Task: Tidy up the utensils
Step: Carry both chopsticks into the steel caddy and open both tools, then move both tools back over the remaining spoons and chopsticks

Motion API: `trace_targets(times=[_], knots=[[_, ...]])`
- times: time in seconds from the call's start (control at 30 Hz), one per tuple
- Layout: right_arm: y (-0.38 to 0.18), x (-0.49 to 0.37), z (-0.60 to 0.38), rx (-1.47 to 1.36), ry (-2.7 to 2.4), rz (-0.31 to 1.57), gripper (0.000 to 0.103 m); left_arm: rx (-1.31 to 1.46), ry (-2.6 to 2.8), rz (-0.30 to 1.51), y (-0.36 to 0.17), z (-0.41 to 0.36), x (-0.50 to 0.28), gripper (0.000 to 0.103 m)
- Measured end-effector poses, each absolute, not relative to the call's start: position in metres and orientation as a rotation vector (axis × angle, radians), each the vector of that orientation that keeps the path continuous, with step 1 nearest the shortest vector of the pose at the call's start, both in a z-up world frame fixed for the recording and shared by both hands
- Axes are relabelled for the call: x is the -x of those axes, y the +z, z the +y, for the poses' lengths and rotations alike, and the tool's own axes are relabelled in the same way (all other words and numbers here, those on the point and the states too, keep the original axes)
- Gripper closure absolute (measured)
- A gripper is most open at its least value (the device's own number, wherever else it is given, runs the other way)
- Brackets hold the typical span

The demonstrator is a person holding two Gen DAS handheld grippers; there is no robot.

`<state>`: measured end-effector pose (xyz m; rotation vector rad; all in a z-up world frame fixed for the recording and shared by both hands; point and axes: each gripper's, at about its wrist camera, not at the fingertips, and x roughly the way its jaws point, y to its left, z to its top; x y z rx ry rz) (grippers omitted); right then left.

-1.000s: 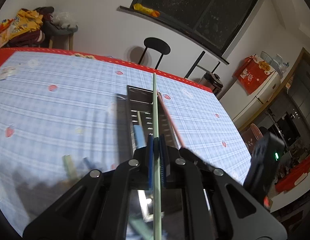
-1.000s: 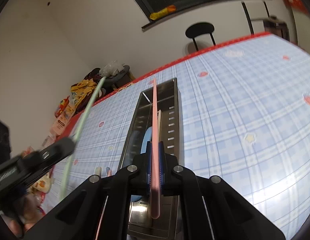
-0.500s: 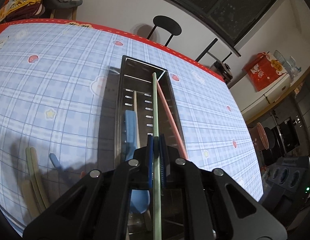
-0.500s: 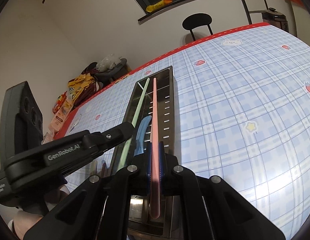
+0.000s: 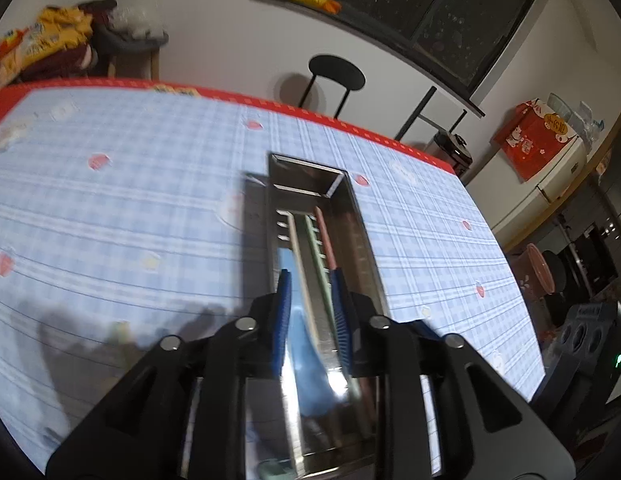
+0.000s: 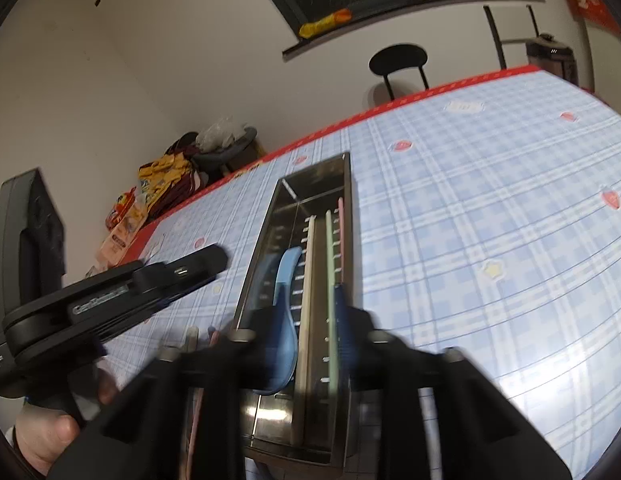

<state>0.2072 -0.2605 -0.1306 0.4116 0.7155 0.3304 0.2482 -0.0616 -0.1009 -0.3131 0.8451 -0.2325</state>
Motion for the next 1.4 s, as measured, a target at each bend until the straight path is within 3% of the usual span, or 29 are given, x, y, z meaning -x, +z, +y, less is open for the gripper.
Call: trace_targets(times=[0.2,0.3,0.43,1.0,1.07,1.3,1.4], knots=[[-0.120,-0.198,-0.255,-0.335,0.283,0.665,0.013,0.249,-0.167,0.779,-0.082,-0.027,-0.219,0.058],[-0.117,-0.193,-0.248,-0.298,0.285,0.648,0.006,0.199,-0.133,0.747,-0.075,-0.009,-0.197,0.052],[-0.114,-0.186,-0.234,-0.234,0.307,0.623,0.006,0.142,-0.099,0.721,-0.072,0.012,-0.165,0.044],[-0.116,-0.109,-0.223,-0.179,0.478,0.585,0.006,0.174,-0.192,0.778,-0.125,0.039,-0.043,0.047],[-0.119,-0.097,-0.223,-0.159,0.503,0.599,0.007,0.173,-0.201,0.776,-0.128,0.034,-0.038,0.049],[-0.137,-0.072,-0.225,-0.075,0.528,0.691,0.052,0.181,-0.206,0.794,-0.149,0.027,-0.031,0.056],[-0.146,-0.069,-0.222,-0.062,0.557,0.721,0.062,0.182,-0.202,0.800,-0.155,0.026,-0.030,0.057]])
